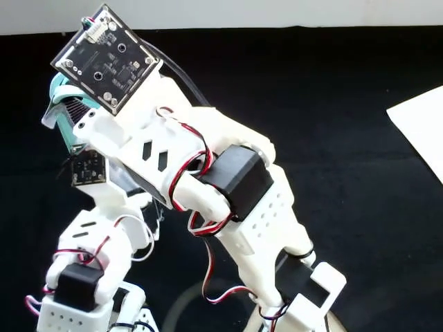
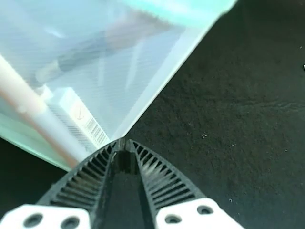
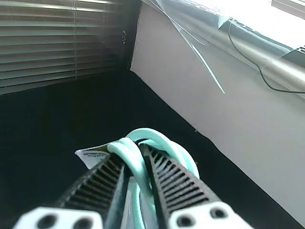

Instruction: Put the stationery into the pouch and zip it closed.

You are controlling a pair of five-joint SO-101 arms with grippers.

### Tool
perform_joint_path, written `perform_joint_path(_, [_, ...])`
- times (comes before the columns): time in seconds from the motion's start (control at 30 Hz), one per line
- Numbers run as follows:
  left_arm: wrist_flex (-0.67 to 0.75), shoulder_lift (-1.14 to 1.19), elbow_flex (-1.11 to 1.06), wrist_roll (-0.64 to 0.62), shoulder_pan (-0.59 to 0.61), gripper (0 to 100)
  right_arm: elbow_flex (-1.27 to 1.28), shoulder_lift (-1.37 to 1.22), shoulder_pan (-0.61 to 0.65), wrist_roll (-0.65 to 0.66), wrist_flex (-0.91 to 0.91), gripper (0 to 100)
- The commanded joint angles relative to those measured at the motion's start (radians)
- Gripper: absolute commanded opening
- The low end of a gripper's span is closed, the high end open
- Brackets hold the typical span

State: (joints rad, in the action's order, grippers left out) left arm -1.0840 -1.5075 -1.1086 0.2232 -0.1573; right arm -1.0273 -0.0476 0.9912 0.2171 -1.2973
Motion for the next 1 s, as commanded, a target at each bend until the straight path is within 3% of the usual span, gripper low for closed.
perform_joint_path(0.0, [-0.080,-0.013,0.085,-0.002,0.012,1,-0.044,0.015,0.008,0.008,0.005,0.7])
perform_joint_path(0.07, [-0.132,-0.013,0.088,0.005,0.012,1,-0.087,0.013,0.008,0.008,0.005,0.7])
perform_joint_path(0.17, [-0.198,-0.013,0.088,0.117,0.018,1,-0.180,0.012,0.012,0.012,0.007,0.7])
perform_joint_path(0.4, [-0.170,-0.012,0.061,0.180,0.174,1,-0.260,0.007,0.015,0.011,0.007,0.7])
perform_joint_path(0.6, [-0.061,-0.012,-0.077,0.175,0.133,1,-0.259,0.007,0.090,0.014,0.010,0.7])
perform_joint_path(0.97, [-0.054,-0.013,-0.079,0.175,0.088,1,-0.255,0.004,0.096,0.014,0.097,0.7])
